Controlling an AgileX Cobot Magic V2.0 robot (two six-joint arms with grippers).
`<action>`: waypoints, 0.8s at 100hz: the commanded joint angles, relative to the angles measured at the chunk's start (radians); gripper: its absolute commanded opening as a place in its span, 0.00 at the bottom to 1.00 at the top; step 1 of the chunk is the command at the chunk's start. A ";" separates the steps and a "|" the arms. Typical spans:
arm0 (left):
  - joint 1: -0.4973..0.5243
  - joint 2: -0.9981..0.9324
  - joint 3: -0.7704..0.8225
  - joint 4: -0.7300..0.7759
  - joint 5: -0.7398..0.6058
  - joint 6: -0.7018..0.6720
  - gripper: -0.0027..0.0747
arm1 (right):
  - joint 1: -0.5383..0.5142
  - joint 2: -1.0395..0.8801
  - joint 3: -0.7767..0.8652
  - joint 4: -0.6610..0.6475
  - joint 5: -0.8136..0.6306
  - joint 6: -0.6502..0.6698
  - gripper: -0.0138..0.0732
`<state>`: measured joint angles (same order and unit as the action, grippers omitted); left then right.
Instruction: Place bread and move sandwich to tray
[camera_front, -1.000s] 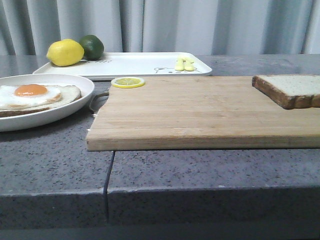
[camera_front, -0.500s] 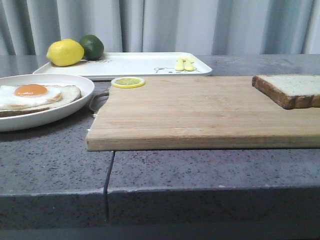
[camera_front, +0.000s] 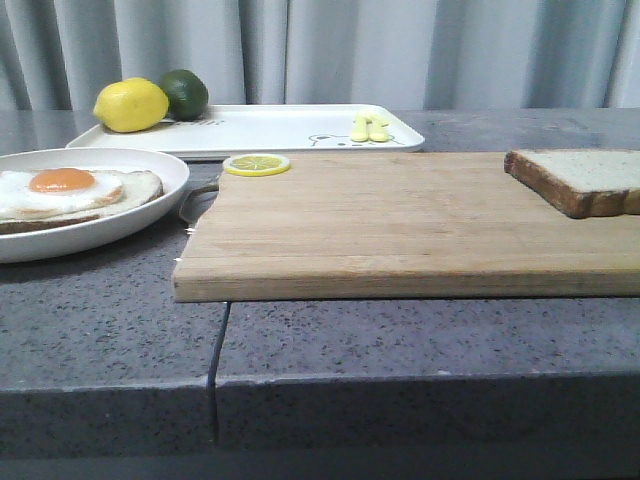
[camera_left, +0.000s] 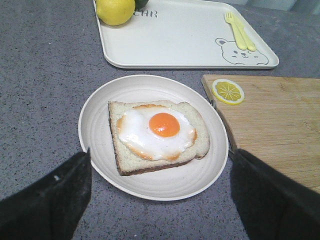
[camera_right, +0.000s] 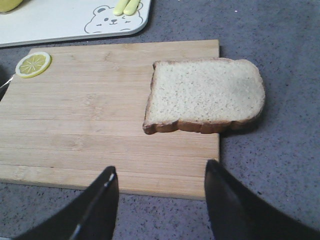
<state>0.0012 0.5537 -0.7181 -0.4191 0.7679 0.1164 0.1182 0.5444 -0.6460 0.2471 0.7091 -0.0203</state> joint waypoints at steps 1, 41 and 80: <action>-0.001 0.012 -0.033 -0.029 -0.058 -0.007 0.73 | -0.006 0.012 -0.034 0.014 -0.069 -0.009 0.63; -0.001 0.012 -0.033 -0.029 -0.058 -0.007 0.73 | -0.007 0.064 -0.034 0.093 -0.177 -0.061 0.63; -0.001 0.012 -0.033 -0.029 -0.058 -0.007 0.73 | -0.271 0.256 -0.034 0.380 -0.175 -0.353 0.63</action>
<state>0.0012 0.5537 -0.7181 -0.4191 0.7679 0.1164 -0.0814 0.7669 -0.6460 0.5310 0.6008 -0.2862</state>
